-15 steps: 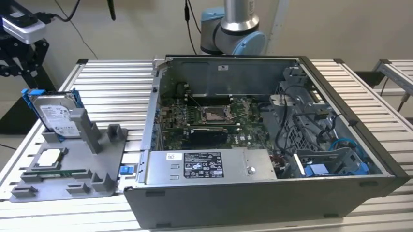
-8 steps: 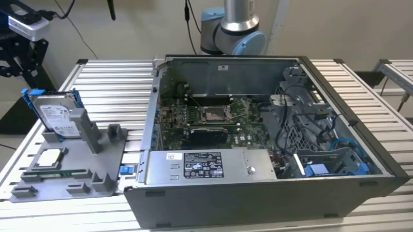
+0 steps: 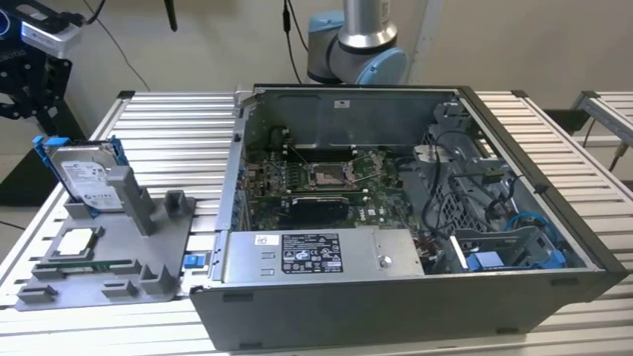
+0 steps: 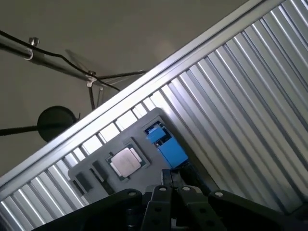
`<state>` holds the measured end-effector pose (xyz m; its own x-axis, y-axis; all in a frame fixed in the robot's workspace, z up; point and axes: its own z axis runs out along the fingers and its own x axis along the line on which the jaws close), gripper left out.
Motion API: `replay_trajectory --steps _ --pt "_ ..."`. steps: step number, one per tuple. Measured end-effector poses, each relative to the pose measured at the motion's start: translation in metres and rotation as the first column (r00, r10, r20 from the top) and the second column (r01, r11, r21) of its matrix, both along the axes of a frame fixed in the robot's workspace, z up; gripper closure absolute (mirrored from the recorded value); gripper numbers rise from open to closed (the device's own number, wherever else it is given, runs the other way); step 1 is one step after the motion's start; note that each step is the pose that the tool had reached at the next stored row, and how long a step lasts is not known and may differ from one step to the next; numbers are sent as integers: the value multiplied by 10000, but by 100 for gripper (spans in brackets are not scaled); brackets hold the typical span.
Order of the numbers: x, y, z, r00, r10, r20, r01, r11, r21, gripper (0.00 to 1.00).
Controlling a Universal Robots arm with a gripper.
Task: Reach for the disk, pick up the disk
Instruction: 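Pick up the disk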
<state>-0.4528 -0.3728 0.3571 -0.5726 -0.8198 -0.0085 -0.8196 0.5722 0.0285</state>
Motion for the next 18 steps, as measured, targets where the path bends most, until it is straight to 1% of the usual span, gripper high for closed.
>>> replay_trajectory --steps 2,5,8,12,14,15,16,18 --pt "0 1 -1 9993 363 2 -363 9993 1 100" --pt "0 10 -1 9963 859 0 -859 9963 0 100" --pt "0 25 -4 9915 1304 0 -1304 9915 0 100" --pt "0 64 -7 9846 1750 1 -1750 9846 0 100" --pt "-1 77 -9 9801 1986 2 -1986 9801 0 100" --pt "-2 80 -10 9769 2135 3 -2135 9769 0 100" --pt "-1 80 -11 9732 2299 3 -2299 9732 0 100" --pt "-2 81 -13 9642 2653 2 -2653 9642 0 100"
